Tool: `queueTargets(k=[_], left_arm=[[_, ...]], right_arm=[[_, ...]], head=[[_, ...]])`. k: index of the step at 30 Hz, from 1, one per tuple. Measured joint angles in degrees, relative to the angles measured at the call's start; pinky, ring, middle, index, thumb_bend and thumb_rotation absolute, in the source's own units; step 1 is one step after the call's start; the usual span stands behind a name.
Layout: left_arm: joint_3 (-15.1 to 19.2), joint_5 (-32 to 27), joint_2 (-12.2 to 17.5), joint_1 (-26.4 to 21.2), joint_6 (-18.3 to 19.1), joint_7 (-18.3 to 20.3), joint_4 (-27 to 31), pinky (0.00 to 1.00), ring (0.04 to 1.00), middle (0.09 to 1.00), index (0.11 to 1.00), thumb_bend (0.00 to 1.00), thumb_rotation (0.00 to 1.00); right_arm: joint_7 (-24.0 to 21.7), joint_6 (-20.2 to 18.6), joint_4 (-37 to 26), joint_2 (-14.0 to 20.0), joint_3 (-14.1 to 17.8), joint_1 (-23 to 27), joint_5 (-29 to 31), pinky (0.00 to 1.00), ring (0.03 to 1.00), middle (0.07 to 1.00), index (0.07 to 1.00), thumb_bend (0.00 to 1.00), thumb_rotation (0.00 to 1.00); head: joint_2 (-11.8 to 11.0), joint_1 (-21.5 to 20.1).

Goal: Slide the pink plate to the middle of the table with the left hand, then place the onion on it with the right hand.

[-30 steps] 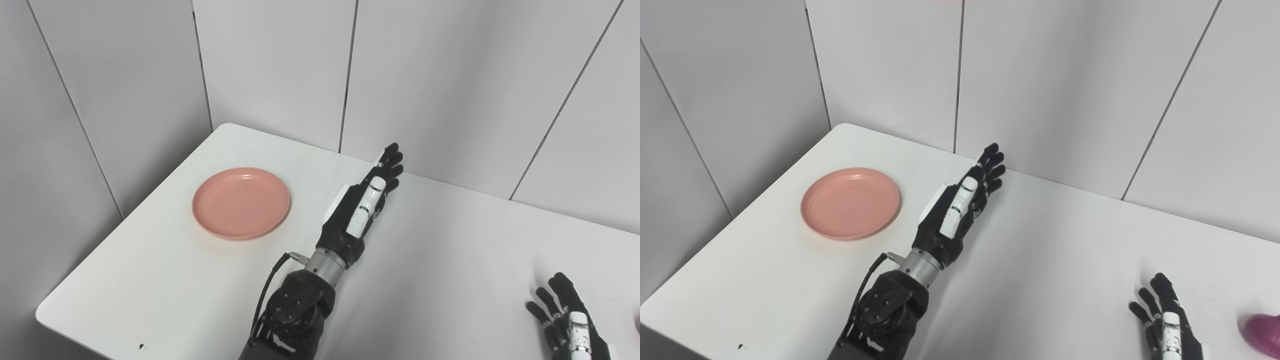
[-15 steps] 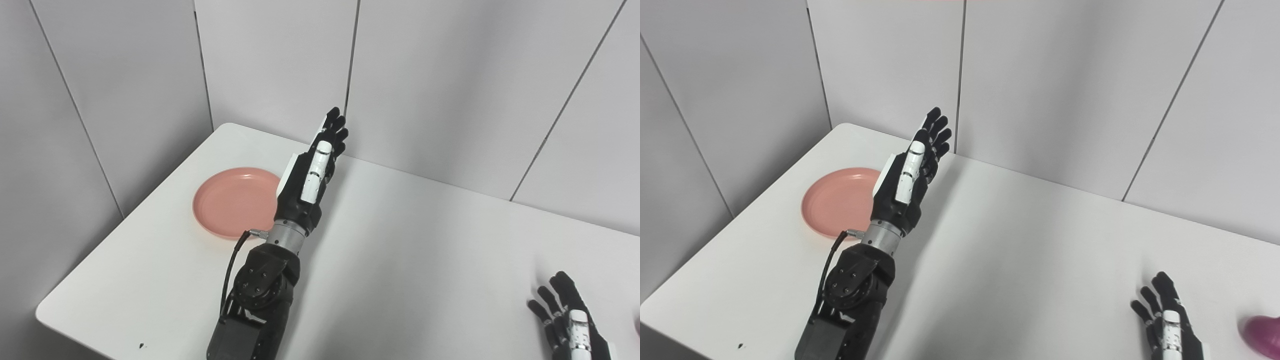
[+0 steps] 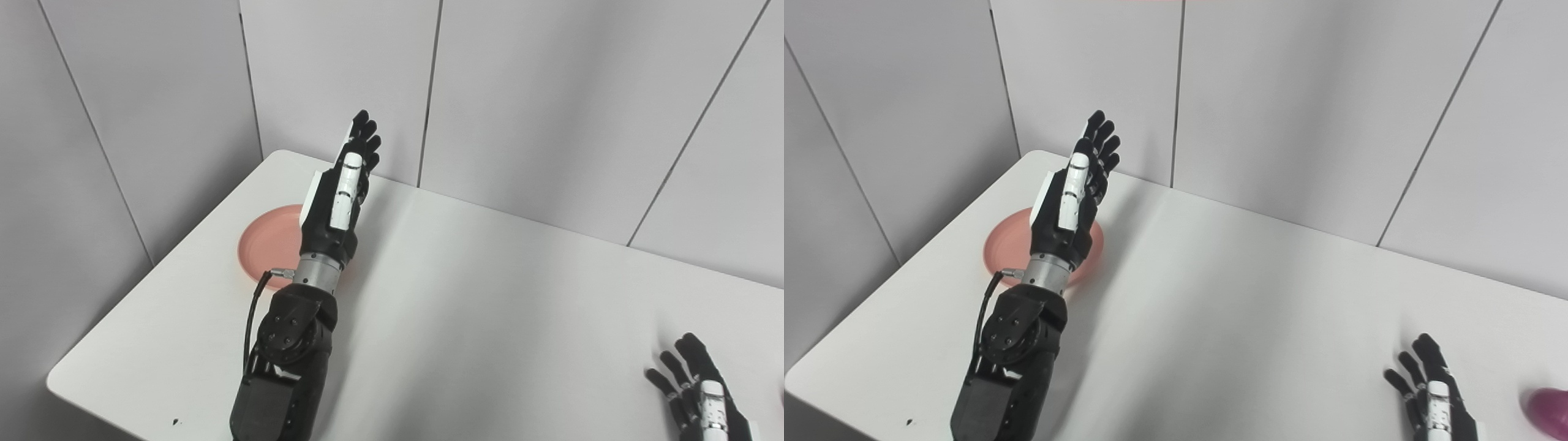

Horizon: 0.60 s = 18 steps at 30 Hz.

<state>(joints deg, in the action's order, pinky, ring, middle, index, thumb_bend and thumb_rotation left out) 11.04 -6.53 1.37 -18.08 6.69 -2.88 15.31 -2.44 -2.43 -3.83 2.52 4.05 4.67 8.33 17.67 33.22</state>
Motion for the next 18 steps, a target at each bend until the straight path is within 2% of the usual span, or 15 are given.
queueTargets(k=[6, 15, 18], left_arm=[[1.9, 0.6, 1.5, -0.5, 0.0, -1.8, 2.0, 1.00, 1.000, 1.000, 0.994, 0.40, 1.00], [7.8, -1.0, 2.4, -1.2, 0.0, -5.1, 1.8, 0.98, 0.975, 0.974, 0.954, 0.38, 1.00], [9.3, -1.2, 3.6, -1.1, -0.1, -5.2, 1.4, 0.97, 0.972, 0.976, 0.956, 0.39, 1.00]], right_arm=[[0.0, 0.0, 0.1, 0.0, 0.1, 0.0, 0.3, 0.91, 0.936, 0.956, 0.930, 0.56, 0.89], [-0.1, 0.0, 0.2, 0.0, 0.1, 0.1, 0.4, 0.92, 0.940, 0.957, 0.928, 0.55, 0.89], [-0.1, 0.0, 0.3, 0.0, 0.1, 0.2, 0.3, 0.91, 0.937, 0.953, 0.924, 0.56, 0.89]], head=[[0.0, 0.2], [-0.7, 0.5], [-0.8, 0.7]])
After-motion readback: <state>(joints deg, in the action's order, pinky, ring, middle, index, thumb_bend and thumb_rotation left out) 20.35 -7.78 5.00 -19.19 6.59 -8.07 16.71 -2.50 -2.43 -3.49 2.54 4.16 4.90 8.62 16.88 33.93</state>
